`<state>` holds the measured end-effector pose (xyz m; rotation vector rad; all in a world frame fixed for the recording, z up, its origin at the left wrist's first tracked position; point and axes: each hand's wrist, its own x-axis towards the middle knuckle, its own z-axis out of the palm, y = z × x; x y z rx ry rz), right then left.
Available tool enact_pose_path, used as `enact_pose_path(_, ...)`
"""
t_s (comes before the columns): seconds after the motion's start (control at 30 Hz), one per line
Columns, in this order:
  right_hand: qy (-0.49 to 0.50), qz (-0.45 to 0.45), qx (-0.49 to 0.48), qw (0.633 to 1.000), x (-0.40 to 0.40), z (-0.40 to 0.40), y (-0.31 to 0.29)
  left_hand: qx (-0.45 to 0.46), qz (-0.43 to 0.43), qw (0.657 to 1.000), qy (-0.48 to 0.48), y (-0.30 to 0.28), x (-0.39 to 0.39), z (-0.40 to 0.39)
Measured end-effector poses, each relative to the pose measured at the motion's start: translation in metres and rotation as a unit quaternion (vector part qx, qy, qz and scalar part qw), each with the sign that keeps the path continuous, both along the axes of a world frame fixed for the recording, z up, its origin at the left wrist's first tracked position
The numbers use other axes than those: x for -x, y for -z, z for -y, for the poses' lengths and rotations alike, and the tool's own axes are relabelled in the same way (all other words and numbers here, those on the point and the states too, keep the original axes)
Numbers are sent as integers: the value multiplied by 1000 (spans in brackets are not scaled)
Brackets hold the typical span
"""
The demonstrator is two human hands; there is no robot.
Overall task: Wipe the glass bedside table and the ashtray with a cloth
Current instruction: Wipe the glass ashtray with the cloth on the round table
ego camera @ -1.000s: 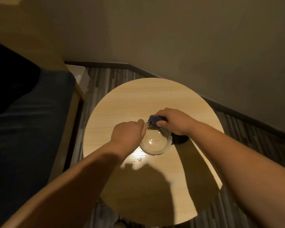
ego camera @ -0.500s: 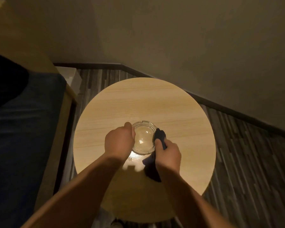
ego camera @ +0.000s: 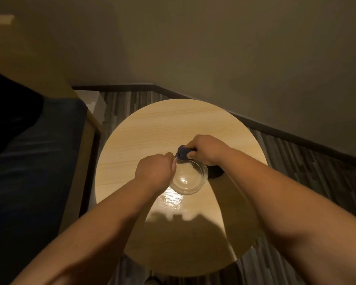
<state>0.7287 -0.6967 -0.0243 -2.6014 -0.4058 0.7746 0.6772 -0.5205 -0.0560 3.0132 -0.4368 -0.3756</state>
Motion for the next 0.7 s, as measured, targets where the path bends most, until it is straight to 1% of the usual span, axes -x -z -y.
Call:
enact_pose_path(0.07,-1,-9,-14,1000,-1,2,3,1,18,999,-29,4,3,5)
enact_pose_path(0.13,37,3,-40,999,6,3,12,-5,35,998,-48,7,10,9)
enact_pose_path(0.23,114,54,-48,991,25,6,26,-10,35,997,-65,8,14,12)
enact_pose_path(0.33,230,76,-64,968,58,14,39,-11,30,996,-78,7,15,12)
enact_pose_path(0.4,333,70,-98,935,88,9,44,-9,24,996,-90,4,16,14)
enact_pose_path(0.47,456,60,-144,876,115,-8,42,-16,14,996,-85,2,20,17)
enact_pose_path(0.5,502,59,-145,850,124,-17,39,-19,6,997,-80,1,24,19)
enact_pose_path(0.53,534,60,-141,832,130,-23,37,-19,-2,997,-78,0,28,20)
enact_pose_path(0.57,548,65,-145,821,134,-27,36,-17,-7,997,-80,-1,31,20)
enact_pose_path(0.6,551,68,-154,818,134,-28,36,-15,-9,996,-84,-1,34,21)
enact_pose_path(0.63,539,70,-161,824,133,-27,33,-12,-8,996,-92,-1,36,20)
enact_pose_path(0.67,513,74,-158,840,128,-25,34,-6,-6,995,-103,0,39,19)
enact_pose_path(0.7,472,78,-146,866,122,-19,34,-1,-4,994,-111,1,41,17)
